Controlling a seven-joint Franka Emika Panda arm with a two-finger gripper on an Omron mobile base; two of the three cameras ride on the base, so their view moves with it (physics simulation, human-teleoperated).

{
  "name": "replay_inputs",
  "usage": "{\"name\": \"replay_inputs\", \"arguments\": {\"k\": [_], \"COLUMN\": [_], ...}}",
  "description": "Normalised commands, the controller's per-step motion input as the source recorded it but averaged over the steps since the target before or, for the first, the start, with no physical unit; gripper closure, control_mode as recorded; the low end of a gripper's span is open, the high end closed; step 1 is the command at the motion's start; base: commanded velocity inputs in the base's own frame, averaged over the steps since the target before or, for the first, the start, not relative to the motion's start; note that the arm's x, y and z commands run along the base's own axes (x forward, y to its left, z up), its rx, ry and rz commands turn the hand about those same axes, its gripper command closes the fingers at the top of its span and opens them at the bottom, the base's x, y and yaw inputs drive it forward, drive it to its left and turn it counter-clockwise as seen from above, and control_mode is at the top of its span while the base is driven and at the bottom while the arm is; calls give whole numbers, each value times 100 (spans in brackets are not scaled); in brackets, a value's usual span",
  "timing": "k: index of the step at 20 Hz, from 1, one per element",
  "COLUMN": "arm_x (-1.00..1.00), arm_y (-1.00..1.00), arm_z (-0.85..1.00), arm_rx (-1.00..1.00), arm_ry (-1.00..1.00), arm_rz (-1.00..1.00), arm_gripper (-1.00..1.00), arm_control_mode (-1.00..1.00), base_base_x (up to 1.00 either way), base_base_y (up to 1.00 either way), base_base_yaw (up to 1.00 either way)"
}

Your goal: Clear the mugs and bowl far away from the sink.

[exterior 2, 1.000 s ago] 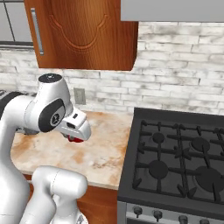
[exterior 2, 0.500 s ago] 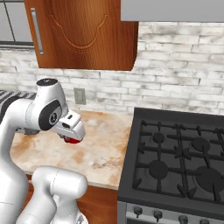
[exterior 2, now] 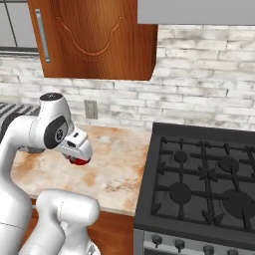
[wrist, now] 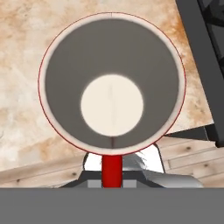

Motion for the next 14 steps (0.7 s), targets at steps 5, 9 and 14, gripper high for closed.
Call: {"name": "replay_inputs", "arguments": {"k": [5,9,14], "arm_x": [39,46,48], "arm_y": [29,32,18], "arm_z": [-36,-36,-29], "arm_rx": [1,1,0], "arm_ry": [0,0,0], "arm_rz": [5,9,8], "arm_gripper": [100,100,100], "arm_control_mode": [-100,-100,-100], "base_base_x": [0,0,0], "base_base_y": [0,0,0], "base_base_yaw": [0,0,0]}}
